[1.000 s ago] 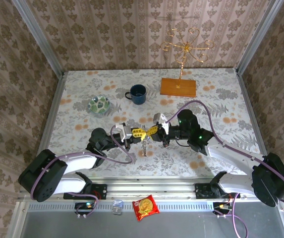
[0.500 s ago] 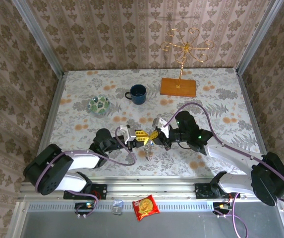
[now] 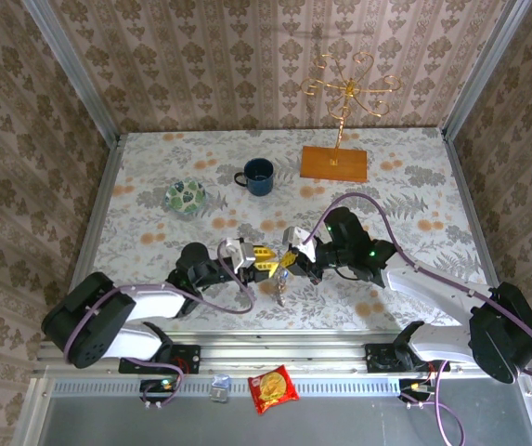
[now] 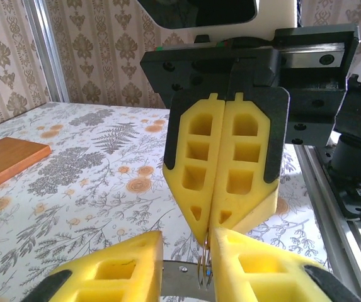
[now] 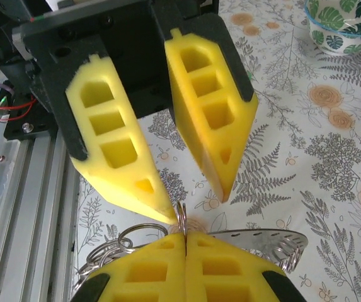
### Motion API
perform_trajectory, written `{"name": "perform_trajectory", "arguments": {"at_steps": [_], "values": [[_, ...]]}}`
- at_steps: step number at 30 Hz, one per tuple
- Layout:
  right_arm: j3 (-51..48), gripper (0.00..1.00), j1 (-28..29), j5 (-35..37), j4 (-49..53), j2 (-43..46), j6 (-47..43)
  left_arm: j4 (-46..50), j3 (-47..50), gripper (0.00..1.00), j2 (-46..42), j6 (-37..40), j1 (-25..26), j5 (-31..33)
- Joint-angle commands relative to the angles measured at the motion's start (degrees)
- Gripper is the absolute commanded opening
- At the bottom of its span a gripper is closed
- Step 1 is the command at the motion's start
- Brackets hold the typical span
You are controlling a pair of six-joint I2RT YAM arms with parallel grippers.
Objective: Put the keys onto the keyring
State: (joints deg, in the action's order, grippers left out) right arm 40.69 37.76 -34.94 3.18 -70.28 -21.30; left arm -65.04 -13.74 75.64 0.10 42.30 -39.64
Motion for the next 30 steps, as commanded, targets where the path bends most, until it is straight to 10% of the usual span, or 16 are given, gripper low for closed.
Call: {"name": "perform_trajectory", "arguments": {"at_steps": [1, 15, 30], "values": [[2.88, 0.00, 0.63, -0.59, 1.92, -0.12, -2.37, 5.51, 0.25, 0.29, -3.90, 2.36, -0.21, 0.35], [6.59, 0.00, 3.04, 2.09, 8.42, -1.41, -7.38, 32.04, -6.00, 0.32, -10.60, 11.86, -0.88, -1.65], [11.35, 0.00, 5.80, 5.96, 12.14, -3.36, -11.02, 36.38, -9.85, 0.00, -8.08, 13.79, -1.59, -7.16]]}}
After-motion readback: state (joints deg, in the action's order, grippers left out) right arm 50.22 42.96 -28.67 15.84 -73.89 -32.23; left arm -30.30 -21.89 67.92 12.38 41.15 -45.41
